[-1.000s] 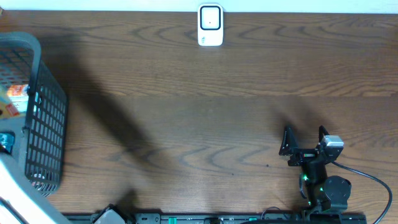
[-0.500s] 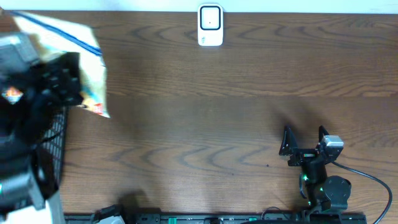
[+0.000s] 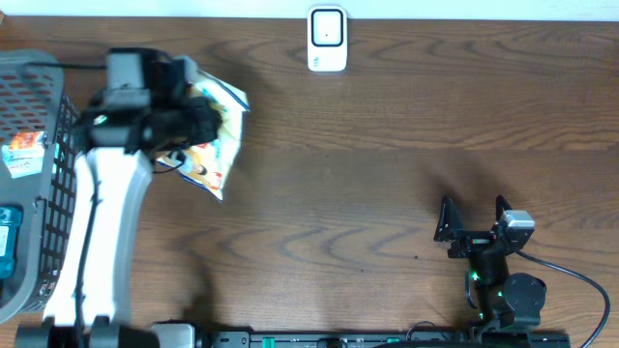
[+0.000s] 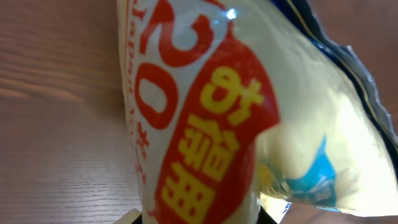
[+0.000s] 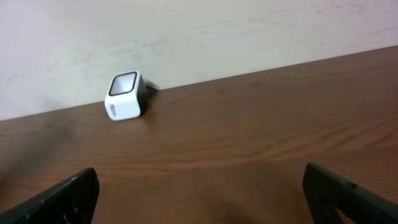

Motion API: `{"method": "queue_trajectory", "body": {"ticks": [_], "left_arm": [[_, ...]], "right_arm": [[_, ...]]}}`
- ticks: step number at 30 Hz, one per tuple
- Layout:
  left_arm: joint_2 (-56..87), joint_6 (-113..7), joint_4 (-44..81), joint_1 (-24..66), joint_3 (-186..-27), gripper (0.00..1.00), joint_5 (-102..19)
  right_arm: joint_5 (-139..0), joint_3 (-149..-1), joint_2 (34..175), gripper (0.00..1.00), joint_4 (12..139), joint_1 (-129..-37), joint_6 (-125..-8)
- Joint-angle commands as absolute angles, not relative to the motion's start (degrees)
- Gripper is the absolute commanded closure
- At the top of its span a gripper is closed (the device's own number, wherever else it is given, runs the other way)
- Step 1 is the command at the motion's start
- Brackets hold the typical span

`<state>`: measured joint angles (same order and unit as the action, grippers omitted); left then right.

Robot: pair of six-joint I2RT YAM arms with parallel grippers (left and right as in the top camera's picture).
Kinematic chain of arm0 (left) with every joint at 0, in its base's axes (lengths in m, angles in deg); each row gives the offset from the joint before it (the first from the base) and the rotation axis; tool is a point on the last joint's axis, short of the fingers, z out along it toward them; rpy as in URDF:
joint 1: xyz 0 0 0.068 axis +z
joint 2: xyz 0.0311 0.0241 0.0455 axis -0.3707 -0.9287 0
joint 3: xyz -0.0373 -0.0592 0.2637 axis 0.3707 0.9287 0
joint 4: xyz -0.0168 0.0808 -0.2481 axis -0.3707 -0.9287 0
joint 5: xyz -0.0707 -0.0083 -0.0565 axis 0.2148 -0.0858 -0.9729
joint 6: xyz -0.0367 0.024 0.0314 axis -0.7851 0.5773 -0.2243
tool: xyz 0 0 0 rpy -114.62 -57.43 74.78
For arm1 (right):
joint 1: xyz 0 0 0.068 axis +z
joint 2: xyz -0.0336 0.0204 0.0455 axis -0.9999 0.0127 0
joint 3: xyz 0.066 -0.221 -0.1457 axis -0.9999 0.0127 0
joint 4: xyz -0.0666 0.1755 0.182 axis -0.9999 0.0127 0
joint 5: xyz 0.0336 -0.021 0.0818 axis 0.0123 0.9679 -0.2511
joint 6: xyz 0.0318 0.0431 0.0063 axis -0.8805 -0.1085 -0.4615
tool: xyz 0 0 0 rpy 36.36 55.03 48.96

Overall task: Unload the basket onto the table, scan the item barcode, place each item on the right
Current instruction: 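Lift the snack bag out and carry it toward the table center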

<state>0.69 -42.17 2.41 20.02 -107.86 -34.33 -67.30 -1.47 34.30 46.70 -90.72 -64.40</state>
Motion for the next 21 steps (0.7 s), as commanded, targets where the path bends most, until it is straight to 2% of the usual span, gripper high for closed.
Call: {"method": "queue_trajectory", "body": {"ticks": [1,7,21], "left_arm": [[-3.2,-41.0,2.8,17.2,-108.0,0.93,-30.4],[-9.1,-41.0,3.0,13.5,-108.0,0.93,-26.2],[-15.7,-41.1,2.2,10.4,-106.4,0.93,-26.1]], "right_arm": [[-67.7,-1.4,34.1,0.01,46.9,-90.4,-64.2],[-67.7,-1.4,34.1,0.01,46.9,-90.4,-64.2],[-67.7,-1.4,34.1,0.01,46.9,-90.4,-64.2]]}}
